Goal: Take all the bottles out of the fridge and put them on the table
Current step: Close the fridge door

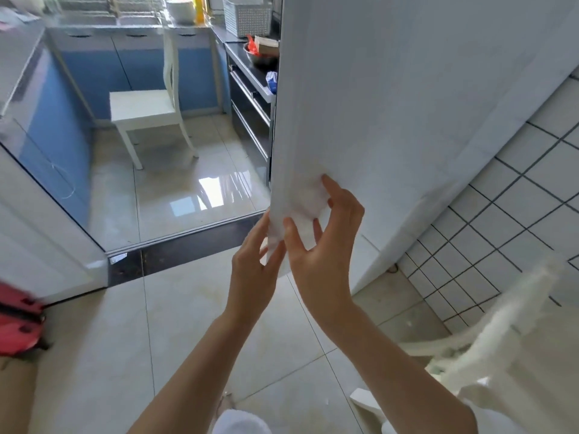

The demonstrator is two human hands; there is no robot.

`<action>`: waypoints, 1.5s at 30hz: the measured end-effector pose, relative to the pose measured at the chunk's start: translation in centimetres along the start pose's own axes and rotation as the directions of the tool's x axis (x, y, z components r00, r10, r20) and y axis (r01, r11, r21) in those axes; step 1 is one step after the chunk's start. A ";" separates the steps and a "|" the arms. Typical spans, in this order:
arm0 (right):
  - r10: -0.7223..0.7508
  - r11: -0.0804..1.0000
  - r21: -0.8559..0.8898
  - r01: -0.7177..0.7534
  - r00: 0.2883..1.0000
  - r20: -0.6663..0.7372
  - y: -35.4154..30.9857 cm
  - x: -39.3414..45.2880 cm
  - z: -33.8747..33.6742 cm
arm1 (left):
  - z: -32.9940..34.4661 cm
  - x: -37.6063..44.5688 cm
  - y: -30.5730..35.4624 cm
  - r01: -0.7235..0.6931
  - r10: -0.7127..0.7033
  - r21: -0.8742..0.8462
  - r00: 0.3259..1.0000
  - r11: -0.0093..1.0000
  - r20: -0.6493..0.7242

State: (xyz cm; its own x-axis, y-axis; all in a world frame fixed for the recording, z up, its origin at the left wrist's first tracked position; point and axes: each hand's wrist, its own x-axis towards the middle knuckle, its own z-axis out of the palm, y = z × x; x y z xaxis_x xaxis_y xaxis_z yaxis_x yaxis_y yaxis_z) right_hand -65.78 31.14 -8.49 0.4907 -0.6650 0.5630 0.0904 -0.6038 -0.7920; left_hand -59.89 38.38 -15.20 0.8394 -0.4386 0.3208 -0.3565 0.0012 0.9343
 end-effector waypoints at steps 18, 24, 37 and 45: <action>-0.068 0.943 -0.327 0.067 0.998 0.008 4.5 13.9 18.2 | -6.0 24.5 -8.4 0.108 -0.088 -0.097 0.978 0.989 0.187; -0.114 0.824 -0.549 0.141 0.990 0.083 7.7 19.6 20.8 | -4.2 31.4 -10.5 0.092 -0.078 -0.083 0.985 0.992 0.156; -0.318 0.313 -0.816 0.487 0.863 0.393 17.2 33.4 22.9 | 3.4 46.6 -14.5 0.138 -0.098 -0.173 0.969 0.975 0.226; -0.270 0.207 -0.860 0.467 0.872 0.408 22.6 39.8 22.3 | 9.1 53.8 -16.3 0.157 -0.102 -0.173 0.951 0.972 0.291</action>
State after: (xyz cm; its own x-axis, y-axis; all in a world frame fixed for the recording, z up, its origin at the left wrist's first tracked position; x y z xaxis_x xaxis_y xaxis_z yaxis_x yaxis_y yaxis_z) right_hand -24.91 0.83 -9.28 0.7573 -0.2373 0.6084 -0.4975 -0.8131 0.3021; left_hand -12.61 6.61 -14.56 0.7155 -0.6790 0.1645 -0.1433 0.0879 0.9858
